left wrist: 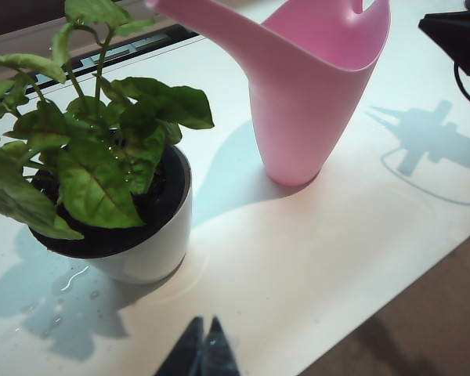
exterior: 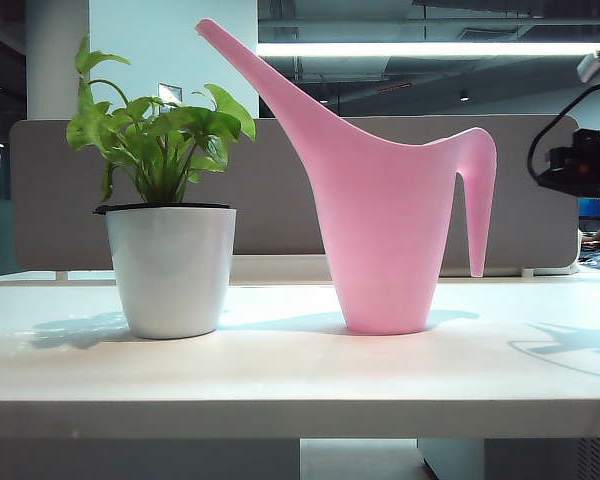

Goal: Pick up the watering can from the table, water the potted plant, and put the can back.

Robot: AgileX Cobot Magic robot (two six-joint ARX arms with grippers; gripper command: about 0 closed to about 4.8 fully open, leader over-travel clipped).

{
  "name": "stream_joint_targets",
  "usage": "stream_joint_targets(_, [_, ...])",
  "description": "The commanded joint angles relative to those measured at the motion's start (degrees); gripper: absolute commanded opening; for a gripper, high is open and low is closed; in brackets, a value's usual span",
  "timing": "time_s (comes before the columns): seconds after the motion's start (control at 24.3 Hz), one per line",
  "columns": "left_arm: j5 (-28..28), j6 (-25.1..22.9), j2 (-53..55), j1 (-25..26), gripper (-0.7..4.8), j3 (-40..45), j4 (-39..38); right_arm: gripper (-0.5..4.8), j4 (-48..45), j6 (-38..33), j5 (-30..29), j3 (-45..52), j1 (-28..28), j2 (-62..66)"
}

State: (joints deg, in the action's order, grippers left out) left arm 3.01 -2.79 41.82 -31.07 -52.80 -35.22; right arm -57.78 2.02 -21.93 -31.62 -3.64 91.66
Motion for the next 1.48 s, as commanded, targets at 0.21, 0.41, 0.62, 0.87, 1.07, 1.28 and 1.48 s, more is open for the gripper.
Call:
stream_joint_targets(0.21, [0.04,-0.02,-0.13,-0.07,0.04,-0.04,0.57,0.96,1.27,2.75,-2.43,-3.41,0.15,0.37])
stream_joint_targets(0.41, [0.04,-0.02,-0.13,-0.07,0.04,-0.04,0.59,2.57,2.29,2.75,-2.67,-5.42,0.76,1.25])
stream_joint_targets(0.62, [0.04,-0.02,-0.07,-0.07,0.04,-0.04,0.57,2.77,2.34,2.73,-4.92,-6.27,0.81,3.45])
stream_joint_targets(0.87, [0.04,-0.02,-0.07,-0.07,0.04,-0.04,0.55,2.79,2.32,2.71,-6.62,-8.50,1.60,7.13])
stream_joint_targets(1.07, [0.04,-0.02,-0.07,-0.07,0.04,-0.04,0.57,2.79,2.36,2.71,-6.75,-10.47,2.12,8.26])
stream_joint_targets(1.28, [0.04,-0.02,-0.07,-0.07,0.04,-0.04,0.55,2.80,3.43,2.71,-7.89,-12.70,2.36,9.66])
stream_joint_targets(1.48, [0.04,-0.02,-0.07,-0.07,0.04,-0.04,0.55,2.79,4.02,2.69,-8.17,-15.39,3.67,11.10])
